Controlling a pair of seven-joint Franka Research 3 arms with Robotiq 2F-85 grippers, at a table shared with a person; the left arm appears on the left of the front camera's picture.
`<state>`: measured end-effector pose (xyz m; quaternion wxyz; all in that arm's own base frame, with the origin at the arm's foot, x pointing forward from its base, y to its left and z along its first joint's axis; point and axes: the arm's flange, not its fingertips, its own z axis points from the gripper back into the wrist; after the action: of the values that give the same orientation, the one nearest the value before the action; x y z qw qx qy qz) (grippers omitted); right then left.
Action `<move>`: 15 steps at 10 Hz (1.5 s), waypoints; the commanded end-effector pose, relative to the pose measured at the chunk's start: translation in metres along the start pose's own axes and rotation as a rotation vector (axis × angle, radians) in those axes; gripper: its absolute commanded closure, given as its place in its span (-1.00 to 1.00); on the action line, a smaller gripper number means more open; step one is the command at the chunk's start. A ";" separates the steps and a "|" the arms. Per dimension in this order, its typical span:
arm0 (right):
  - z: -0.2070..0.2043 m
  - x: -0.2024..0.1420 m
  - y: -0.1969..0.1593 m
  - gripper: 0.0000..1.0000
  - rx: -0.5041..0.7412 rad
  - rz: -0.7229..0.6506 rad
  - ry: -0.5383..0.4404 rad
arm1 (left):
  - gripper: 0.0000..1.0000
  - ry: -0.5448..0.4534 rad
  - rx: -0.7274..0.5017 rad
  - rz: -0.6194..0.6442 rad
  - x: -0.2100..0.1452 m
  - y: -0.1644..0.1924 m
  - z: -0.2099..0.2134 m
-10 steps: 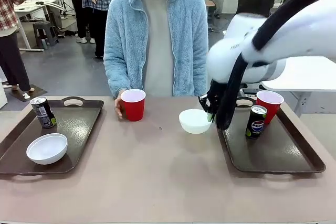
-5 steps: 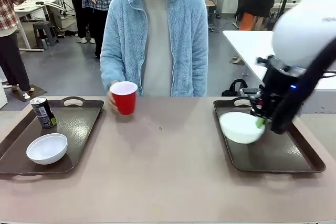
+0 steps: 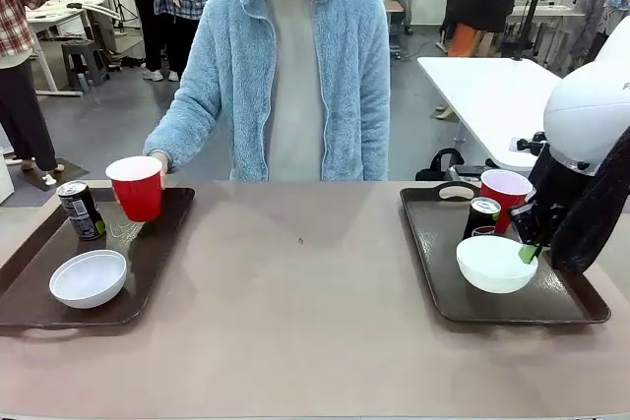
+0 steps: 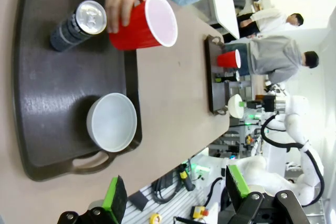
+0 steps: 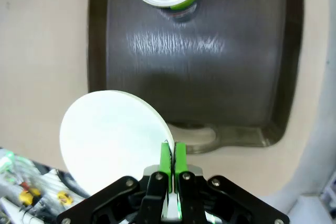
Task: Prepare tableware on both trays.
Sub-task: Pick up a Picnic Bowl from the table and place it on a Handle tray.
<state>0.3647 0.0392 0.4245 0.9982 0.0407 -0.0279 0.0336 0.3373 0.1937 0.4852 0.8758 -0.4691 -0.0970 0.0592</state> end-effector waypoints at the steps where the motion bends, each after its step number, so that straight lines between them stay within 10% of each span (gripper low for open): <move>1: -0.035 -0.003 0.000 1.00 0.009 0.017 -0.044 | -1.00 -0.015 -0.002 -0.007 0.001 0.000 0.001; 7: -0.060 0.008 0.001 1.00 0.024 -0.025 -0.023 | -1.00 -0.015 -0.002 -0.007 0.001 0.000 0.001; 10: -0.048 0.005 0.007 -0.94 0.020 -0.016 0.033 | -1.00 -0.015 -0.002 -0.007 0.001 0.000 0.001; 14: 0.031 -0.013 0.032 -0.97 -0.013 -0.091 0.030 | -1.00 -0.015 -0.002 -0.007 0.001 0.000 0.001; 15: 0.053 -0.013 0.035 -0.37 -0.005 -0.129 0.022 | -1.00 -0.015 -0.002 -0.007 0.001 0.000 0.001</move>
<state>0.3481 0.0641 0.4579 0.9993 0.0339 -0.0180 -0.0005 0.3371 0.1940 0.4852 0.8758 -0.4690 -0.0970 0.0597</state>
